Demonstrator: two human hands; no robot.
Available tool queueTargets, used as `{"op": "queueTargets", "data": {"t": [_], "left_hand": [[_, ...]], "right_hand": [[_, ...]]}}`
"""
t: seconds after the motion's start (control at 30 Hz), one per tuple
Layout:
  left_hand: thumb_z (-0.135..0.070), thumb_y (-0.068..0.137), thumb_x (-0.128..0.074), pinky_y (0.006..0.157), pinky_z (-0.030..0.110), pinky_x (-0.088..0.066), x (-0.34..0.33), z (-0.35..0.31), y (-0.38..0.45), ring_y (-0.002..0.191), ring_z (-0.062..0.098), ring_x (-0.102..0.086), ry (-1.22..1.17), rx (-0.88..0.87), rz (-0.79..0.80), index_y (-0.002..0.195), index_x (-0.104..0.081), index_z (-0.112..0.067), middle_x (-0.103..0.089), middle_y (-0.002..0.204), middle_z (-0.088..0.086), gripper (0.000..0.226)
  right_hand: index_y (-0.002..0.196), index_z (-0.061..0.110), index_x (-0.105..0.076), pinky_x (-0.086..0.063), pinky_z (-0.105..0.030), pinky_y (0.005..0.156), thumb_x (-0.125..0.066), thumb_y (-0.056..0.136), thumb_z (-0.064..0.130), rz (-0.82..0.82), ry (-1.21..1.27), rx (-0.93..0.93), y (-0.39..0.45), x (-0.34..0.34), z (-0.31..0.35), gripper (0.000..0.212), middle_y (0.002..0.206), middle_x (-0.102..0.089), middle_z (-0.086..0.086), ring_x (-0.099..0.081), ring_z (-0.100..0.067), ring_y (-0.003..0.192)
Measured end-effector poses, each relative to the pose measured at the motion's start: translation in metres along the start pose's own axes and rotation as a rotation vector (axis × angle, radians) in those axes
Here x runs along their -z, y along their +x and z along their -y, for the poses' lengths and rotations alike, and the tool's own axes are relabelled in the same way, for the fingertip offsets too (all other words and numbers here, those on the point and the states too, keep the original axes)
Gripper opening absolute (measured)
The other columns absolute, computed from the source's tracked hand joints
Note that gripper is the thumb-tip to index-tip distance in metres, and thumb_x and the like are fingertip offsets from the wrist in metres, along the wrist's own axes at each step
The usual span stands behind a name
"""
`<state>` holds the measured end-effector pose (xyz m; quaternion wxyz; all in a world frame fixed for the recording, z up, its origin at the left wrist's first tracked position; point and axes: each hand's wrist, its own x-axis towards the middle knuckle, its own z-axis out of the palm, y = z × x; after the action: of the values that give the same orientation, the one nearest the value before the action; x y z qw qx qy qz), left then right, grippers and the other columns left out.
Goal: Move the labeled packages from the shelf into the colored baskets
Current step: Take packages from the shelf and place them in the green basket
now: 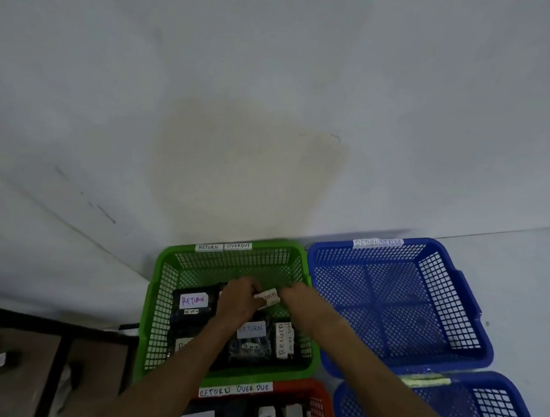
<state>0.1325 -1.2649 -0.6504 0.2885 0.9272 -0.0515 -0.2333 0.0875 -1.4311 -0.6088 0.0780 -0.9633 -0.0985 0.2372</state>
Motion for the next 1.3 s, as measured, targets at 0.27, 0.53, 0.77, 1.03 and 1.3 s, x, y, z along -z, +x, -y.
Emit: {"op": "queueTargets", "data": {"t": [0.27,0.53,0.77,1.03,1.3], "left_hand": [[-0.038,0.083,-0.075,0.074,0.037,-0.058,-0.009,-0.002,0.007,0.093,0.023,-0.067,0.156,-0.069,-0.008,0.105,-0.065,-0.017,-0.071,0.103,0.007,0.032],[-0.041,0.082,-0.074,0.069,0.034,-0.056,-0.012,0.007,0.004,0.088,0.023,-0.068,0.153,-0.098,-0.103,0.102,-0.067,-0.016,-0.071,0.098,0.006,0.033],[-0.008,0.082,-0.069,0.075,0.036,-0.059,-0.010,0.017,0.004,0.081,0.012,-0.070,-0.095,-0.141,0.035,0.087,-0.075,-0.010,-0.076,0.088,0.003,0.008],[-0.014,0.081,-0.075,0.079,0.035,-0.060,-0.015,0.017,0.001,0.089,0.016,-0.071,-0.009,-0.243,0.172,0.101,-0.076,-0.010,-0.077,0.100,0.007,0.020],[-0.005,0.091,-0.061,0.096,0.030,-0.050,-0.012,0.024,-0.019,0.111,0.023,-0.064,0.175,-0.313,0.197,0.124,-0.069,-0.011,-0.069,0.124,0.011,0.035]], "right_hand": [[0.112,0.004,-0.059,-0.052,-0.037,0.079,-0.052,0.092,-0.002,-0.149,0.151,0.016,0.013,0.006,-0.017,0.022,0.110,-0.064,-0.019,-0.064,-0.032,0.097],[0.132,0.002,-0.048,-0.053,-0.035,0.095,-0.057,0.095,0.008,0.023,0.376,-0.128,0.042,-0.022,0.010,0.039,0.127,-0.059,-0.020,-0.061,-0.031,0.111],[0.148,0.014,-0.032,-0.048,-0.030,0.098,-0.054,0.097,0.008,-0.065,0.524,-0.207,0.056,-0.022,0.007,0.056,0.133,-0.056,-0.018,-0.058,-0.029,0.115],[0.134,0.003,-0.050,-0.048,-0.038,0.103,-0.047,0.100,0.007,0.016,0.158,-0.151,0.055,-0.021,0.008,0.034,0.136,-0.049,-0.020,-0.055,-0.032,0.122],[0.135,0.000,-0.052,-0.028,-0.049,0.120,-0.061,0.091,0.006,0.074,-0.207,-0.124,0.058,-0.035,0.012,0.046,0.147,-0.037,-0.022,-0.026,-0.040,0.142]]}}
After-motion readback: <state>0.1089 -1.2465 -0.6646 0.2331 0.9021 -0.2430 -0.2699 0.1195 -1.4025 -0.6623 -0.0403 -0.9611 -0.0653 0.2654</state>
